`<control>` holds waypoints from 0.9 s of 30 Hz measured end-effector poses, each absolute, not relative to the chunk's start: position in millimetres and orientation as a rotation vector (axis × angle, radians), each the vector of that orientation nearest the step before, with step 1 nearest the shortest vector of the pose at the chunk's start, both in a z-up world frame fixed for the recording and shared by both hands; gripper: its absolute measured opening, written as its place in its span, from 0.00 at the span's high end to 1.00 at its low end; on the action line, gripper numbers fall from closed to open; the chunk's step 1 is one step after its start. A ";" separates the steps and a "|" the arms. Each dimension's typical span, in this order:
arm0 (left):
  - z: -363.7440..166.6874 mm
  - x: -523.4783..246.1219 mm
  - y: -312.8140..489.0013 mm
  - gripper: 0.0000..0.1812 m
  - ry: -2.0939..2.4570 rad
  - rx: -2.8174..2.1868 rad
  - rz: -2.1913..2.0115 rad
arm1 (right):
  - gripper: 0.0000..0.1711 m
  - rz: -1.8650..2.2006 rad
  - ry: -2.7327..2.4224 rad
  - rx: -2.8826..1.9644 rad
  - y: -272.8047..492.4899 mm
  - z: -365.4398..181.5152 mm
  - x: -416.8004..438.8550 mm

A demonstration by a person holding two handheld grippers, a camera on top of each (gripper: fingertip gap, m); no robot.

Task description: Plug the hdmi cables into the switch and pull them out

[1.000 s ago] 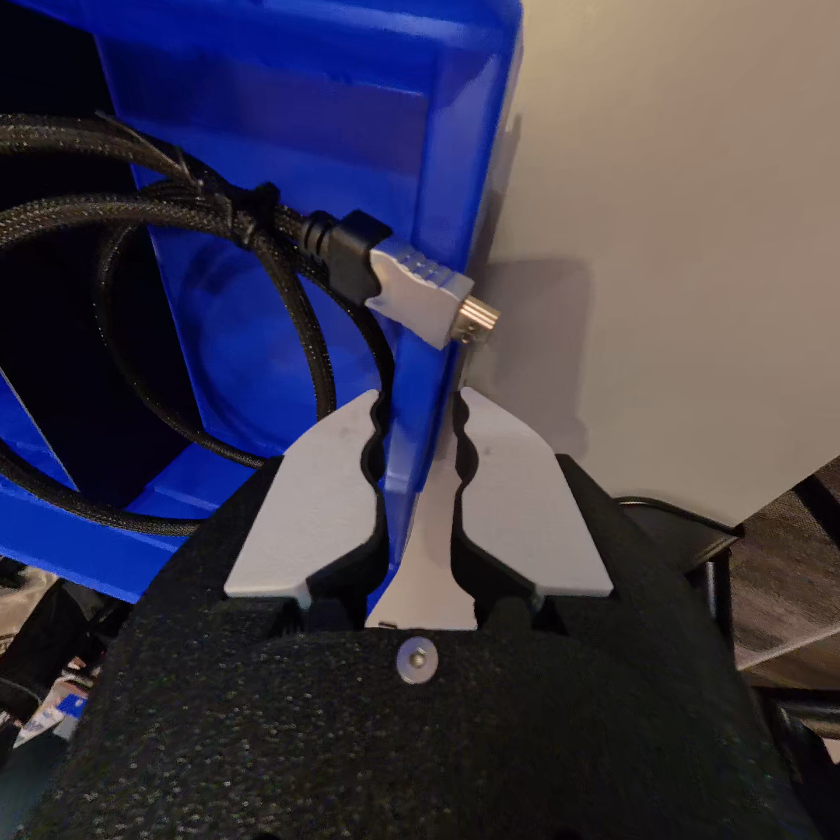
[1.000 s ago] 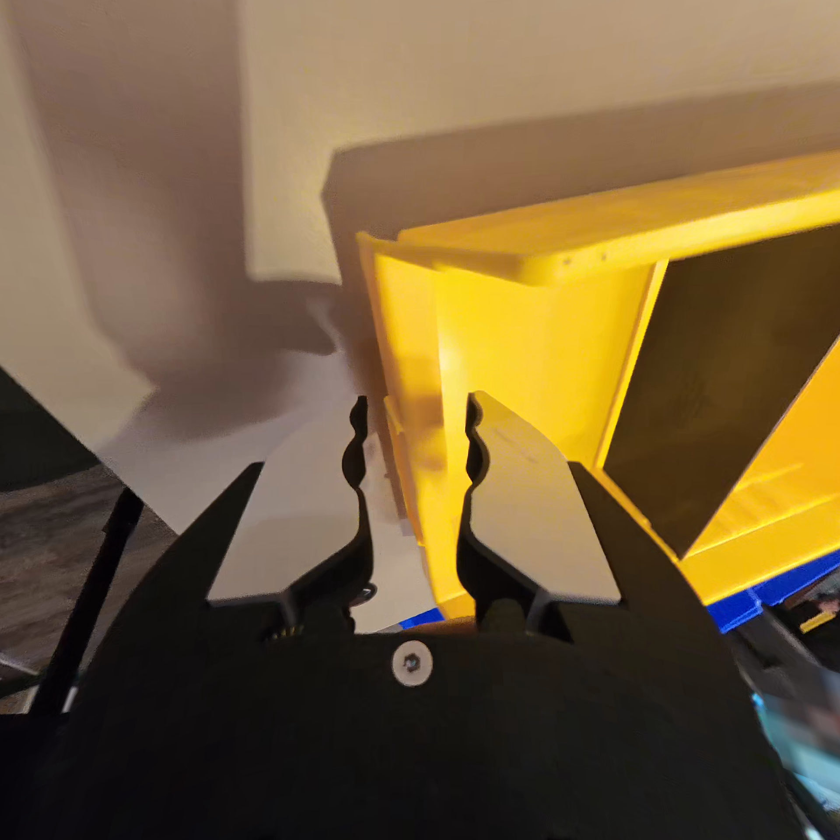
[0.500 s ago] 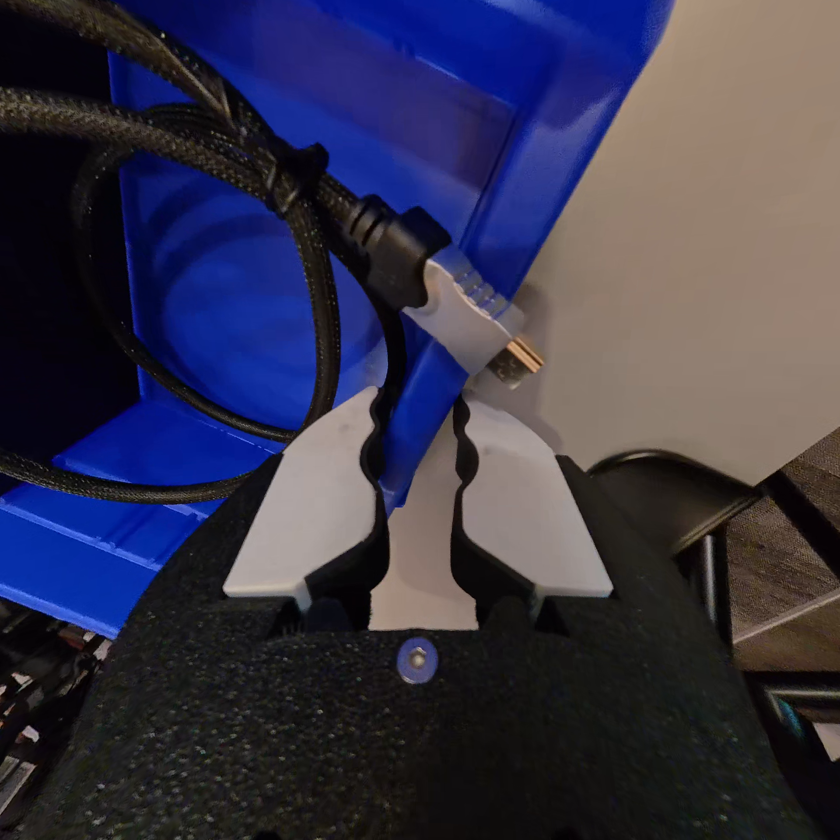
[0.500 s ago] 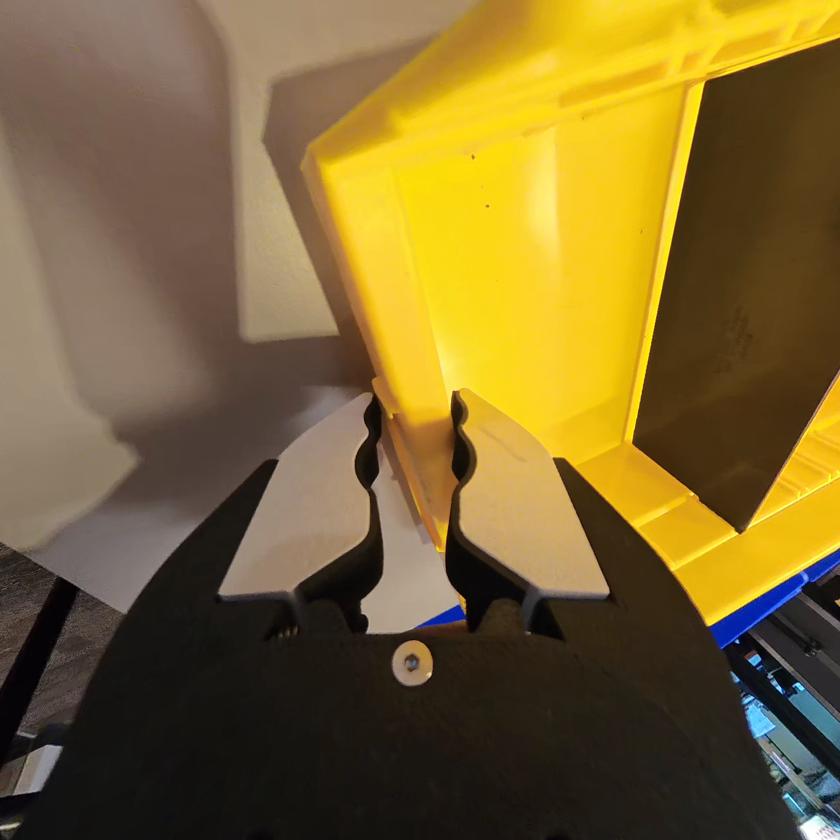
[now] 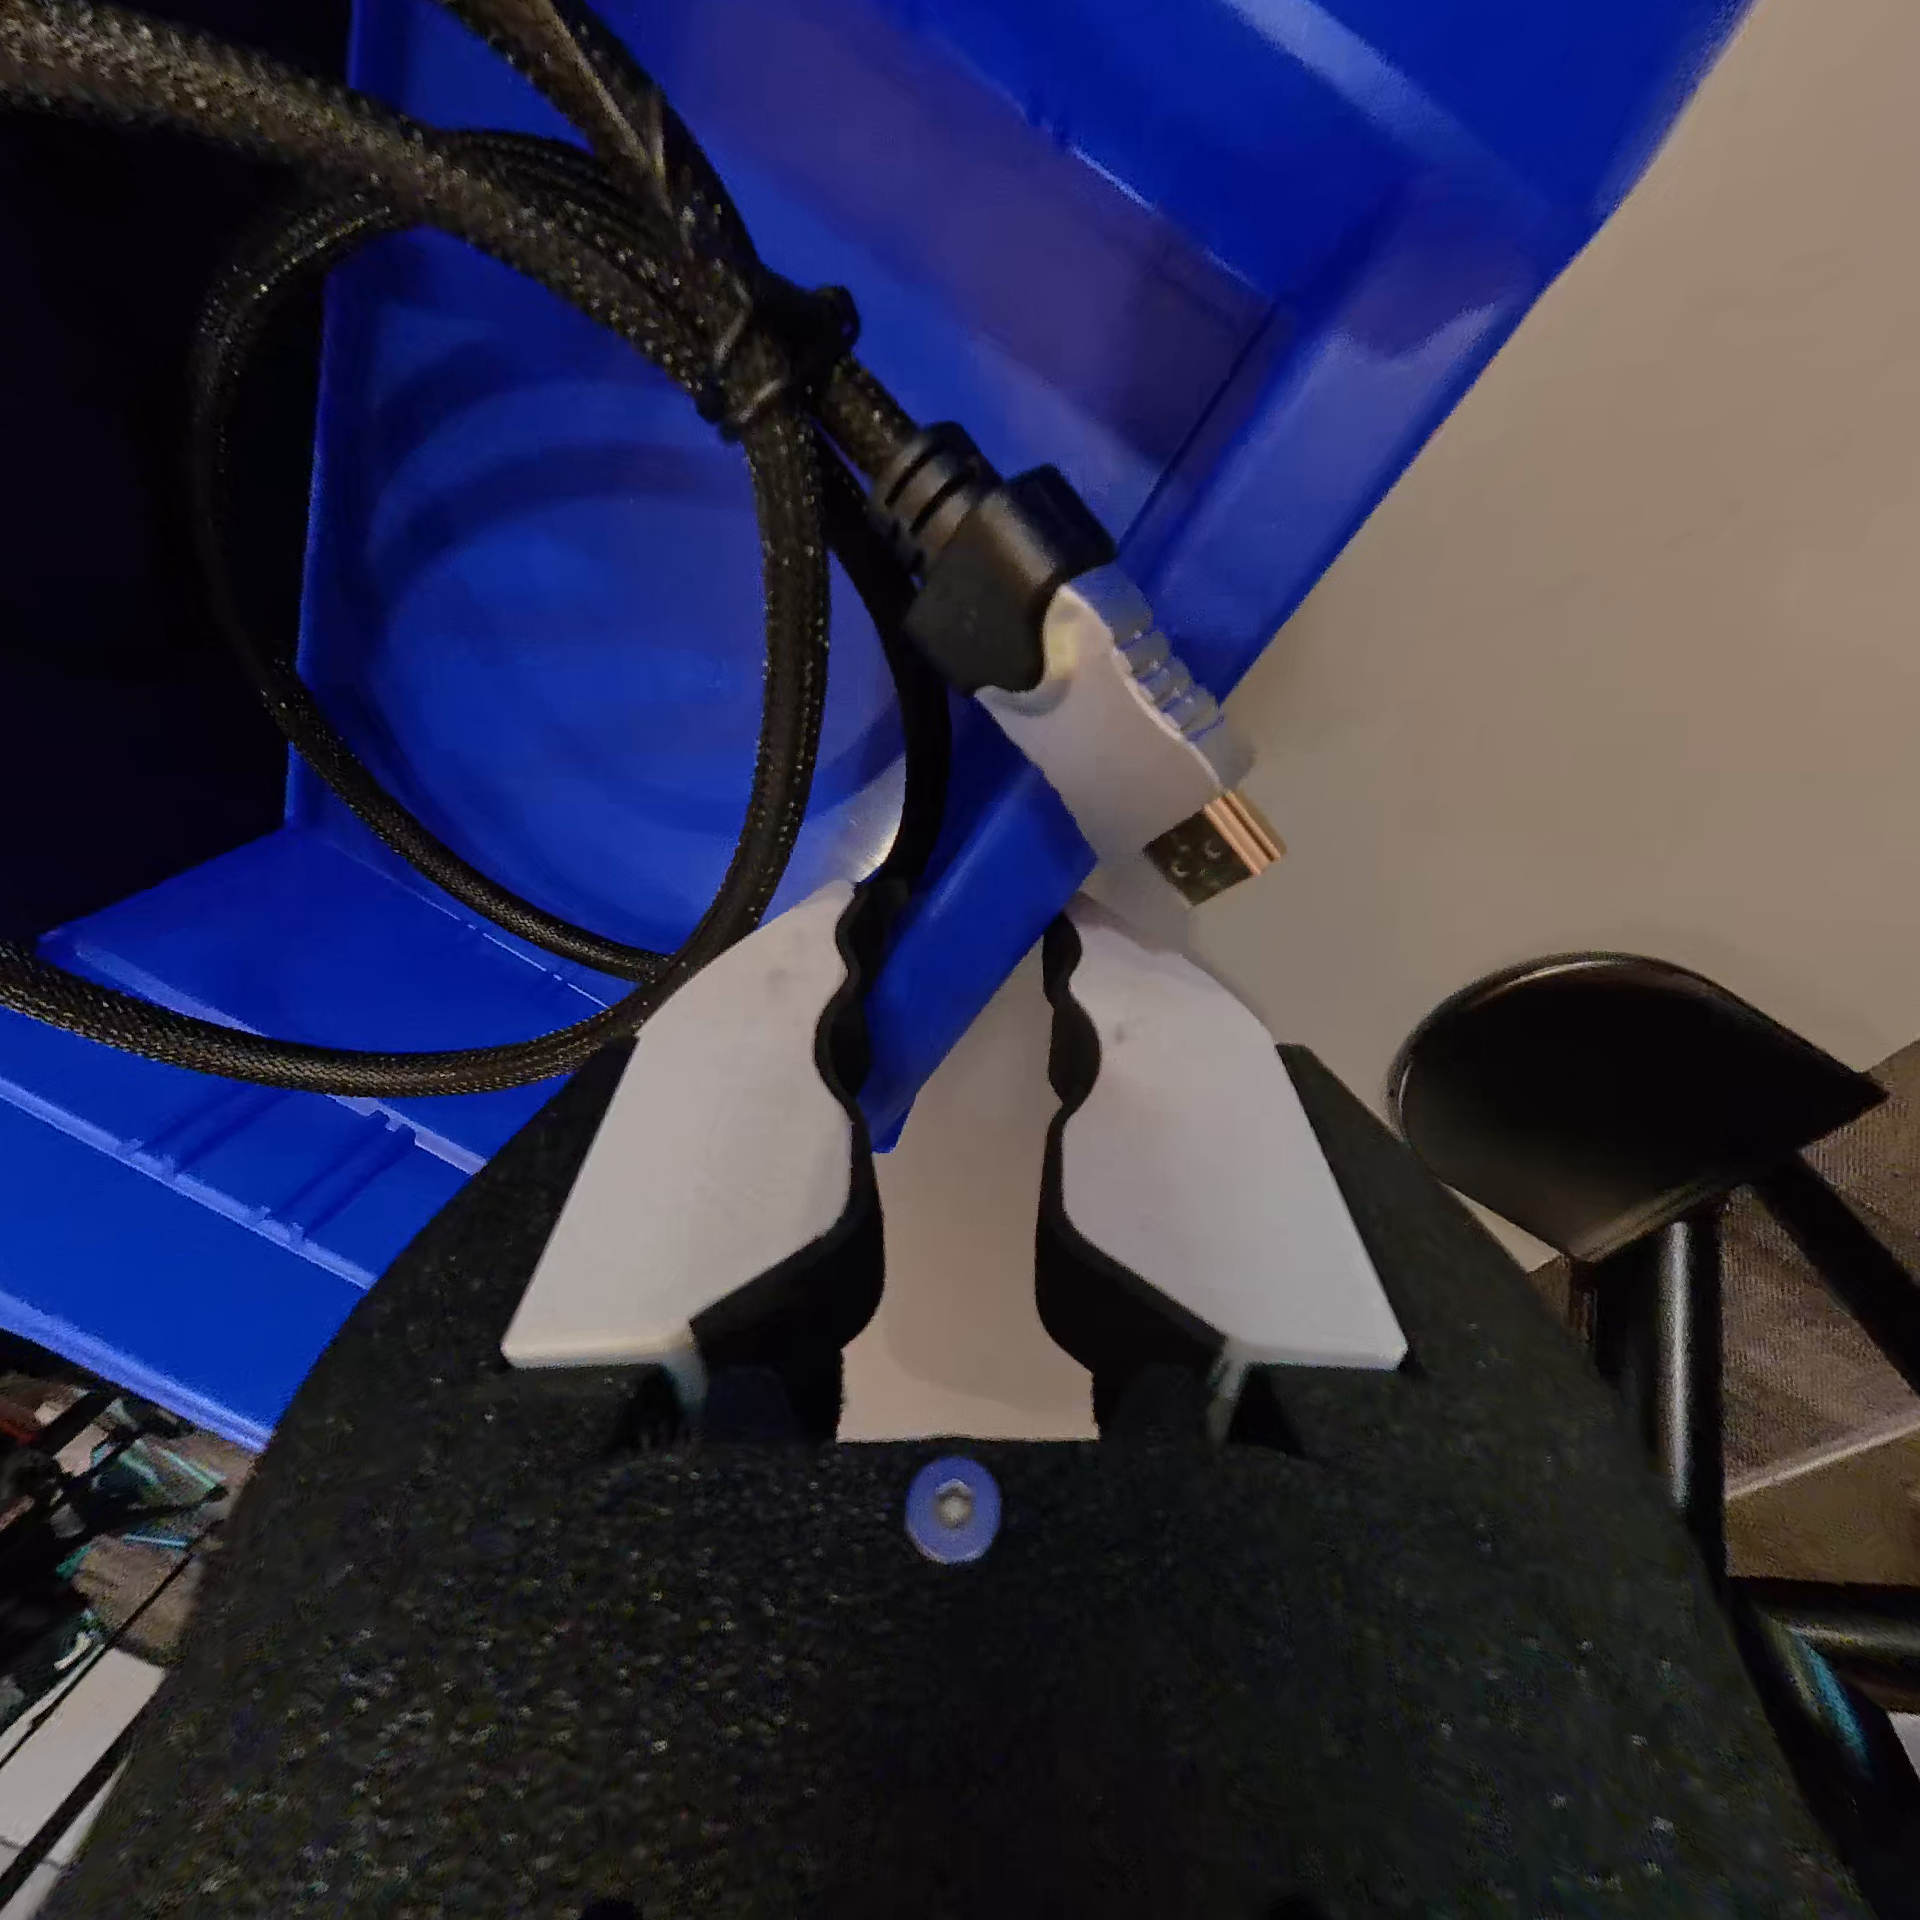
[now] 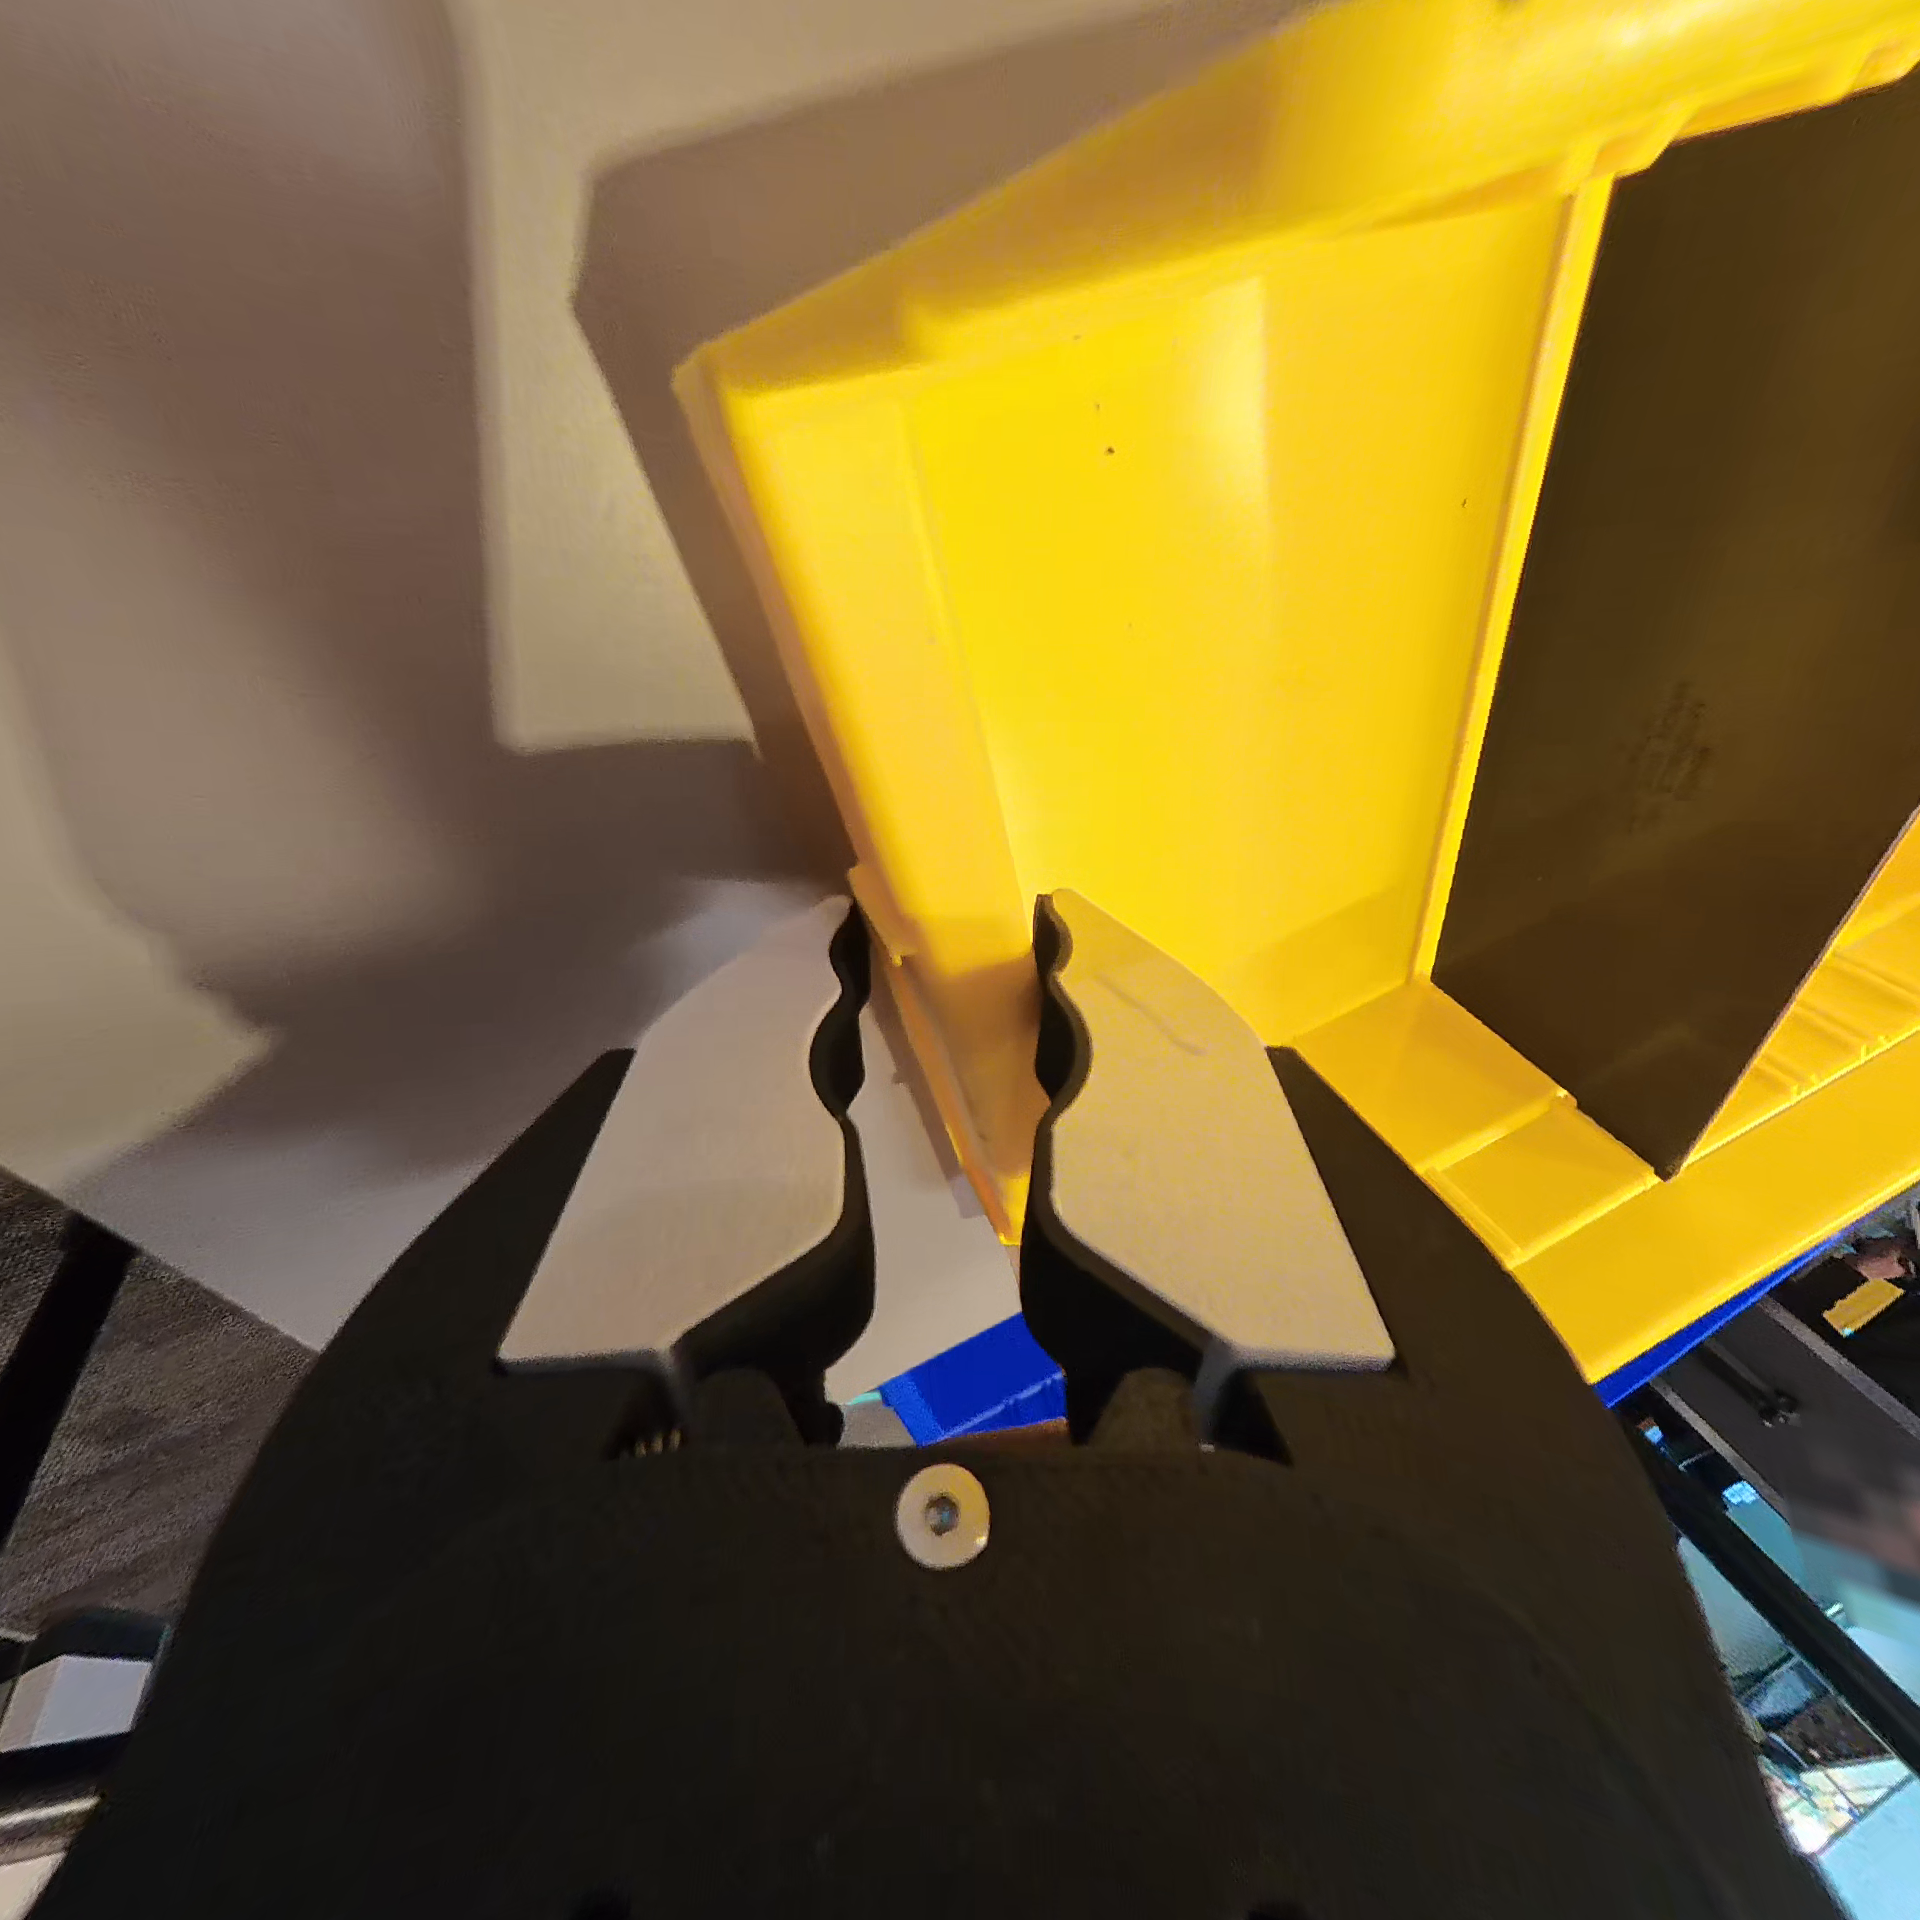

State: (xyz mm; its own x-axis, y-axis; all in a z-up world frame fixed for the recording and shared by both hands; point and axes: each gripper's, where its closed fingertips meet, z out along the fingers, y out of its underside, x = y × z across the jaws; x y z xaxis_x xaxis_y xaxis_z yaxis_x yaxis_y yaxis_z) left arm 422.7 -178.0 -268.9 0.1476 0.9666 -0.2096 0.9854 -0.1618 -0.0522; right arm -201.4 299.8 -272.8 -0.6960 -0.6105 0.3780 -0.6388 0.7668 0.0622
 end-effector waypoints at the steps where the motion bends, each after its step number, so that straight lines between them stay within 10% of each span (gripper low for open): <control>1: -268.9 423.8 -179.0 0.82 1.978 2.298 -0.306 | 0.82 0.104 -2.581 0.953 302.1 -272.8 -202.0; 27: -266.9 440.9 -195.3 0.79 1.909 2.353 -0.437 | 0.81 0.150 -2.530 0.978 300.9 -269.5 -226.8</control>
